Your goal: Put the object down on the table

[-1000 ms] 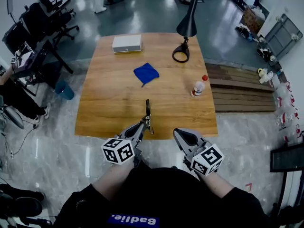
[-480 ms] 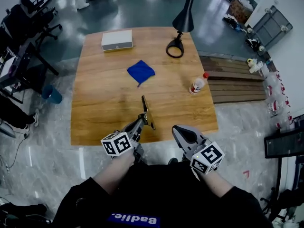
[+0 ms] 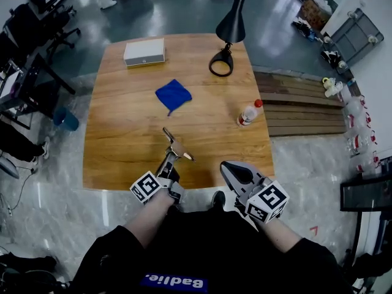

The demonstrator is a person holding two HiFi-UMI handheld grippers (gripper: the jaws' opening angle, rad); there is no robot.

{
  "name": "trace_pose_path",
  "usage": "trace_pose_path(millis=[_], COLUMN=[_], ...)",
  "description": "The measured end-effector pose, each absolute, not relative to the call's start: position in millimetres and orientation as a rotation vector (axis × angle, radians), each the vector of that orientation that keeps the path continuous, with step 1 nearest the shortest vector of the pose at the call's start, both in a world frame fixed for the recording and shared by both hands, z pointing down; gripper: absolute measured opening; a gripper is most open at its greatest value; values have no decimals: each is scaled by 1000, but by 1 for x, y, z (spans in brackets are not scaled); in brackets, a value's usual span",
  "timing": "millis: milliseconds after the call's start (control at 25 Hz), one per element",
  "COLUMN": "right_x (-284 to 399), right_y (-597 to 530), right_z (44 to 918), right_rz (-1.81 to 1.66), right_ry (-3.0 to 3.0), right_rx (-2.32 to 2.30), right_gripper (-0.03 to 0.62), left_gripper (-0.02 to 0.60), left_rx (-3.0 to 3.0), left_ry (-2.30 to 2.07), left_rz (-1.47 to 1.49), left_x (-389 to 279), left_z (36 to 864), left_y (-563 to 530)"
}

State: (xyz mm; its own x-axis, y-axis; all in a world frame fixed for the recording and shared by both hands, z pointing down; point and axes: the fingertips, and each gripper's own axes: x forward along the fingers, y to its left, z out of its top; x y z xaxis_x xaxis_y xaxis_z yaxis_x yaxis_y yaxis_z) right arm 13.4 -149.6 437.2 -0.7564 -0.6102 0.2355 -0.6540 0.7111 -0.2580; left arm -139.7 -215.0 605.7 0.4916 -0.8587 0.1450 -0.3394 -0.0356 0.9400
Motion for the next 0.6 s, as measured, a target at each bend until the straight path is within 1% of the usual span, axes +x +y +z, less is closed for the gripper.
trace_pose_path(millis=[280, 600], right_x=[50, 65], right_y=[-165, -167], right_z=[456, 470], right_rz=[525, 560], right_ry=[-2767, -2753], right_rx=[967, 899], right_gripper=[5, 5], left_gripper=[20, 20], left_rx=[1477, 1366], left_ry=[-1149, -1266], left_rz=[-634, -643], left_x=[-119, -112], left_z=[640, 670], left_y=[-234, -250])
